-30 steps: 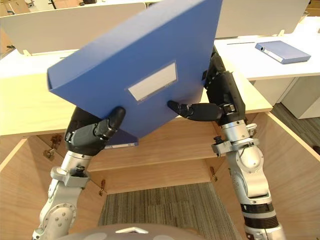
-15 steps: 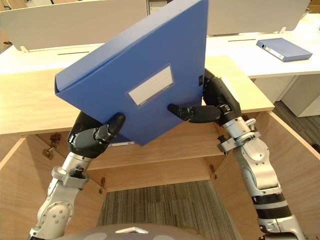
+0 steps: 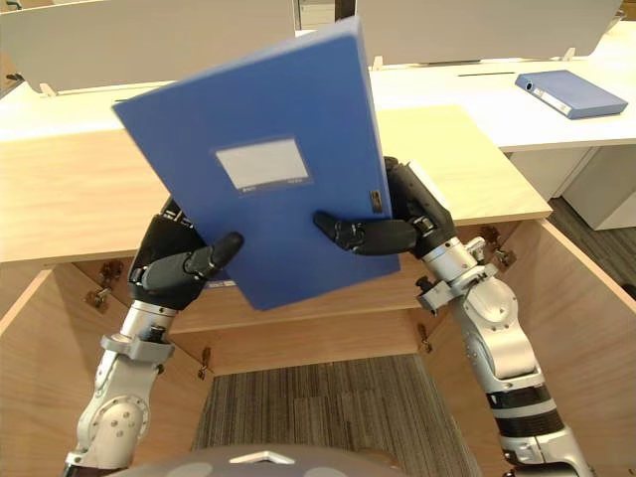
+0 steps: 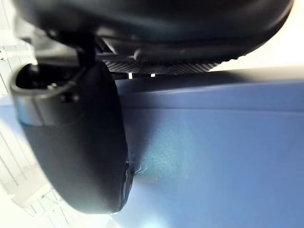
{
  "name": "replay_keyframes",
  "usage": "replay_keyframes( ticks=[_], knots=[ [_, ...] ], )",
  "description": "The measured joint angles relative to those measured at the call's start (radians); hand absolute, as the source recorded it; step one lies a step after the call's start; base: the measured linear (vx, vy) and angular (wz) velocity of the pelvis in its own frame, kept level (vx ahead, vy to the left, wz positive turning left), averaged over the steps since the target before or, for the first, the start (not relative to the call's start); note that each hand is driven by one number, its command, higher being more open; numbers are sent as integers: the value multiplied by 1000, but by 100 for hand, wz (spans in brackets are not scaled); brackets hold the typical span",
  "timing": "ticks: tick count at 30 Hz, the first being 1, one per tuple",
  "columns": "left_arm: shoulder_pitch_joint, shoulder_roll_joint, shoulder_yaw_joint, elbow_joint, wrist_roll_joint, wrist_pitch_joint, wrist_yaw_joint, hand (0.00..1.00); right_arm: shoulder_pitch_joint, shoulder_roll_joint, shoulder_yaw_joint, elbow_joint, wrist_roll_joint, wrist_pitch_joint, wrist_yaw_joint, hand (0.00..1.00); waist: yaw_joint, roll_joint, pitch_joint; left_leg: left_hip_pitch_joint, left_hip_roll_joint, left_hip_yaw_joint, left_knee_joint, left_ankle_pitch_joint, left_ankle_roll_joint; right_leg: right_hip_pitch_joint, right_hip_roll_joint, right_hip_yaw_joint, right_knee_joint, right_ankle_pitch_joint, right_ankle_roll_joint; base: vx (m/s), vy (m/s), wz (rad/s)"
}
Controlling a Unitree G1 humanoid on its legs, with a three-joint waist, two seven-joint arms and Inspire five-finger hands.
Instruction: Walk over to the cabinet, pick up the folder, carry it to the office cabinet, place the folder inside the office cabinet, then close the office cabinet door
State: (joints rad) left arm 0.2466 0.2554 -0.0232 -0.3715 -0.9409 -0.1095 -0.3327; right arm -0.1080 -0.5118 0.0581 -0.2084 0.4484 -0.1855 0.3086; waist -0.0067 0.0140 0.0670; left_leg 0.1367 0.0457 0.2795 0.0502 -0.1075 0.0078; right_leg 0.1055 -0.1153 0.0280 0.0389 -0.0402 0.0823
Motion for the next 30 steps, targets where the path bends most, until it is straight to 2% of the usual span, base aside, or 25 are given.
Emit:
replay_keyframes(
  ticks=[7,17,22,30],
  knots=[
    [7,-107,32,-28,135,-26,80,100,2,163,-63,-80,-56,11,-82,0,3,0,0,-5,-3,-16,-3,0,1,0,-3,-8,0,2,3,14,-13,7],
    [59,-291,240,-138,351,-172,287,100,90,328,-126,-228,-61,-12,-134,0,6,3,2,5,-1,-44,-13,1,1,19,-4,-35,1,2,3,19,-18,9],
    [168,-332,280,-128,397,-173,337,100,135,369,-155,-252,-66,-12,-141,0,8,5,3,2,-1,-52,-16,1,2,19,-6,-48,1,2,3,13,-19,6],
    [203,-341,276,59,447,-160,337,100,167,372,-152,-303,-55,-12,-134,0,10,5,3,-1,-1,-70,-17,3,4,26,-6,-57,1,2,3,14,-20,7]
  ],
)
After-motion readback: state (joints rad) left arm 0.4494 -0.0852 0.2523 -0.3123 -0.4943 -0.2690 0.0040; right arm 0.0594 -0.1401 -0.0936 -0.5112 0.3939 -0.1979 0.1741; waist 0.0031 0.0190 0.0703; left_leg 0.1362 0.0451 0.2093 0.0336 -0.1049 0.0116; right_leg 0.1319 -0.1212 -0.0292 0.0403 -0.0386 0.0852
